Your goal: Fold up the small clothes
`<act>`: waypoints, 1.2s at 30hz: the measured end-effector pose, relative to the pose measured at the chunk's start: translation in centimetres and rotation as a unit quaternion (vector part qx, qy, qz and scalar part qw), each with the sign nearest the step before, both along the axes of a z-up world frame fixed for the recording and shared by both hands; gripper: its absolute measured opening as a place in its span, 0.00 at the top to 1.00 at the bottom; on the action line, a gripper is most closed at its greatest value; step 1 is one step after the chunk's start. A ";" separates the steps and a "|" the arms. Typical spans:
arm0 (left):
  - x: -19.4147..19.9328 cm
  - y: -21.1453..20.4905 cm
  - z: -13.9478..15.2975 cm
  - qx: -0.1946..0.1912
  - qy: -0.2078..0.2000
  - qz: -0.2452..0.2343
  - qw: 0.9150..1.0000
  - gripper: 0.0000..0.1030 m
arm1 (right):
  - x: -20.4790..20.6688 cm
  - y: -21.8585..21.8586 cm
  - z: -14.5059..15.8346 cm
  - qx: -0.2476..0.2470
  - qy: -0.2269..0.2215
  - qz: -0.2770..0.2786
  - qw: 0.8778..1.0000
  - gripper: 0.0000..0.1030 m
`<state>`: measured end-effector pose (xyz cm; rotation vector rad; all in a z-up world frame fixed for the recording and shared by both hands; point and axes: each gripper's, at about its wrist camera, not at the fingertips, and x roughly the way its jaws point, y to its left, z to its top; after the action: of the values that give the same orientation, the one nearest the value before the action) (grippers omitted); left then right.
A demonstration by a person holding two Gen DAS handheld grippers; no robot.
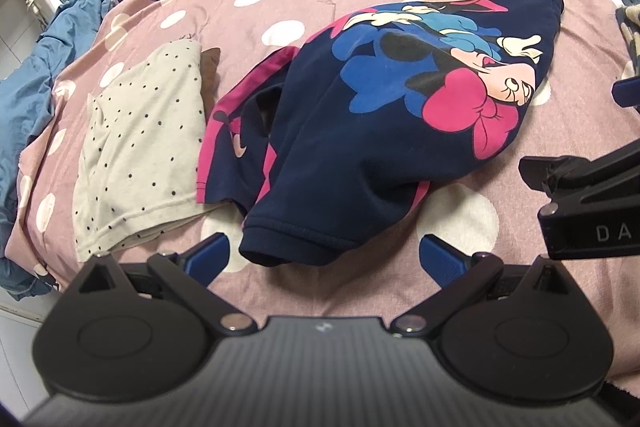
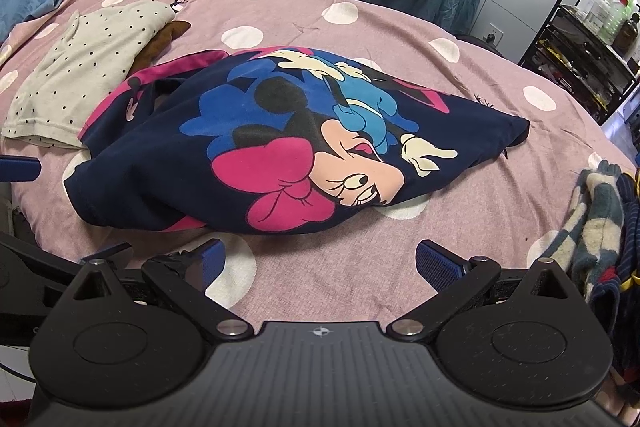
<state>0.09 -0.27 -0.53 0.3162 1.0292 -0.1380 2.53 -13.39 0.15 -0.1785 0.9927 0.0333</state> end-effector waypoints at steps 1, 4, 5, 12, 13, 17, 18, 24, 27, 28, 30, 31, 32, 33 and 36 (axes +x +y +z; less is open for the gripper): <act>0.0 0.1 0.0 -0.001 0.001 0.000 1.000 0.00 | 0.0 0.0 0.0 0.000 0.000 0.000 1.000 0.00; 0.0 0.0 -0.1 0.000 0.000 0.000 1.000 0.00 | 0.0 0.0 0.0 0.000 0.000 0.001 1.000 0.00; 0.0 0.0 -0.1 0.001 -0.001 0.000 1.000 0.00 | 0.0 0.0 0.0 0.000 0.000 0.001 1.000 0.00; 0.0 0.0 -0.1 0.003 -0.009 0.001 1.000 0.00 | -0.1 0.3 -0.1 0.000 0.001 0.004 1.000 0.00; -0.1 0.0 -0.2 0.010 -0.016 0.001 1.000 0.00 | -0.1 0.3 -0.1 0.001 0.001 0.003 1.000 0.00; -0.2 -0.1 -0.3 0.015 -0.020 0.001 1.000 0.00 | -0.1 0.3 -0.1 -0.001 0.001 0.004 1.000 0.00; -0.2 -0.1 -0.3 0.017 -0.022 0.001 1.000 0.00 | -0.1 0.4 -0.2 -0.002 0.002 0.004 1.000 0.00; -0.2 -0.1 -0.4 0.013 -0.020 0.003 1.000 0.00 | -0.2 0.4 -0.2 0.000 0.003 0.004 1.000 0.00; -0.3 0.0 -0.4 0.018 -0.029 0.004 0.999 0.00 | -0.2 0.4 -0.2 0.000 0.003 0.004 1.000 0.00; -0.2 0.0 -0.3 0.022 -0.035 0.004 0.999 0.00 | -0.2 0.4 -0.2 0.001 0.003 0.004 1.000 0.00; -0.2 0.1 -0.3 0.020 -0.035 0.005 0.999 0.00 | -0.2 0.4 -0.2 0.000 0.003 0.004 1.000 0.00; -0.2 0.1 -0.3 0.016 -0.035 0.006 0.999 0.00 | -0.3 0.4 -0.3 0.001 0.002 0.004 1.000 0.00; -0.2 0.2 -0.3 0.014 -0.036 0.006 0.999 0.00 | -0.2 0.4 -0.2 0.001 0.001 0.005 1.000 0.00; -0.2 0.2 -0.3 0.016 -0.039 0.008 0.999 0.00 | -0.3 0.4 -0.2 0.002 -0.001 0.004 1.000 0.00; 0.2 0.7 -0.7 0.001 -0.031 0.021 0.999 0.00 | -0.7 0.1 0.0 0.014 -0.029 0.004 0.999 0.00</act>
<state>0.31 0.42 -1.23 0.2993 0.9730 -0.0892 1.83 -13.34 0.12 -0.1561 0.9341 0.0488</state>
